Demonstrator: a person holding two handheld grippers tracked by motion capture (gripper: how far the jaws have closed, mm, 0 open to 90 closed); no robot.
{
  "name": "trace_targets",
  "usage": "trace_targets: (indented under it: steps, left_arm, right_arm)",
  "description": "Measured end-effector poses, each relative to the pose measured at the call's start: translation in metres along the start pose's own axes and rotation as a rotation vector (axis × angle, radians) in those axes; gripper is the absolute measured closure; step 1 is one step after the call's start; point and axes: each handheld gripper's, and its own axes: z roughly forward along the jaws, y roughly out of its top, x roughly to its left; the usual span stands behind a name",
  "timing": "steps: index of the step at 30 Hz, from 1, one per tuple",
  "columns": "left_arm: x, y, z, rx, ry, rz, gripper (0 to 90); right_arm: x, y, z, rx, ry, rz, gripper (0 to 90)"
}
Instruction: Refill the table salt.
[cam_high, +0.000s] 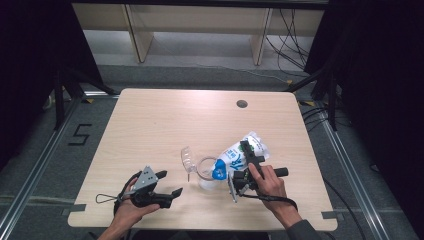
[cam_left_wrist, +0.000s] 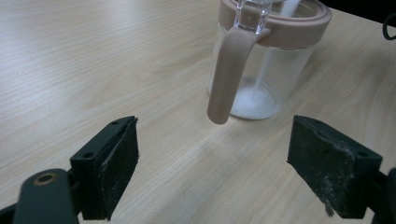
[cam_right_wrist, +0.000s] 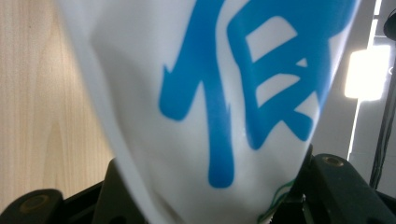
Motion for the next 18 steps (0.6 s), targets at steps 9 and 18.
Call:
trace_targets:
  steps: [9,18]
  left_arm:
    - [-0.0001,-0.0001,-0.0002,0.002,-0.001,0.0,15.9]
    - [-0.0005,-0.0004,-0.0001,0.002,-0.002,-0.015,15.8]
  right_arm:
    - [-0.0029,0.0005,0.0004,-0.02,-0.009,-0.048,51.1]
    - [-0.0011,0.0008,-0.0022,0.019,0.012,-0.009,51.3]
